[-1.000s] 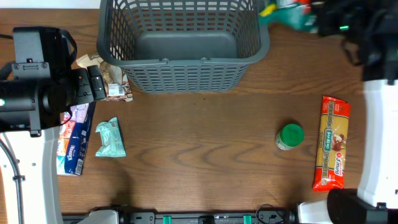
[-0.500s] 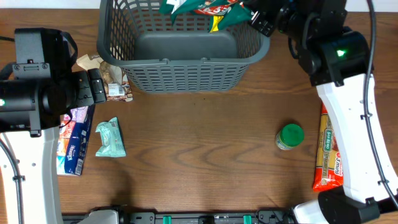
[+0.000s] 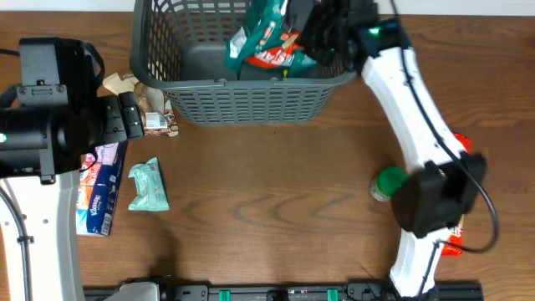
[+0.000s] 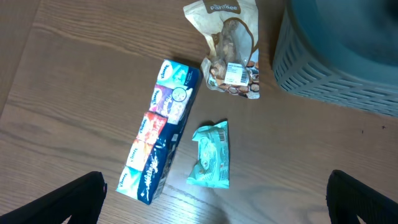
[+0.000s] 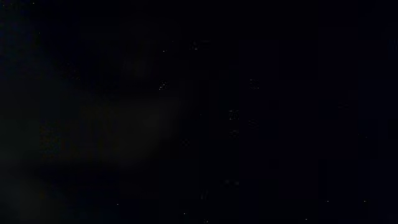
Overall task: Pack container
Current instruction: 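Lift the Nescafe pouch and drop it into the basket, then withdraw the right gripper to the upper right corner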
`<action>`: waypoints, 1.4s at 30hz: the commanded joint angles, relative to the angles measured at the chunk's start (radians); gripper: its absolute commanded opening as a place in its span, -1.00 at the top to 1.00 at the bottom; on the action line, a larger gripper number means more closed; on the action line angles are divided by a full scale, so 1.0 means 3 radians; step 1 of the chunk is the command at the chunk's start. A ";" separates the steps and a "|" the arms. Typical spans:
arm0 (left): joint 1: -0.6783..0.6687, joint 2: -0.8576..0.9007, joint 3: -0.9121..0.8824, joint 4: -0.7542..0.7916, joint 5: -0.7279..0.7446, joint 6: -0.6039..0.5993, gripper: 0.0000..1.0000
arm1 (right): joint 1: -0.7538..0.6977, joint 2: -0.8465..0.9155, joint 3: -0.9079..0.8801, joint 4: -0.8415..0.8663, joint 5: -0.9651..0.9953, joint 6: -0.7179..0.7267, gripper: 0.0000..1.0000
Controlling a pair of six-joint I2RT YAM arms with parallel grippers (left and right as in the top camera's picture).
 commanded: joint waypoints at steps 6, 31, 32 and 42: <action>0.0014 0.0015 0.0003 -0.0008 0.0033 -0.0041 -0.97 | 0.0074 0.0224 0.0081 0.0045 -0.0089 0.0004 0.98; 0.0014 0.0011 0.0003 -0.0010 -0.0086 -0.0014 -0.97 | 0.0081 0.0062 0.0275 -0.0146 -0.0099 0.1081 -0.62; 0.0015 0.0010 0.0003 -0.0010 -0.0142 -0.0014 -0.97 | 0.0081 0.0018 0.0328 -0.0154 -0.0098 0.1104 -0.63; 0.0580 0.0215 0.0005 -0.0079 -0.0394 0.0120 -0.97 | -0.0076 -0.0721 0.0992 -0.0193 0.0628 0.1793 -0.79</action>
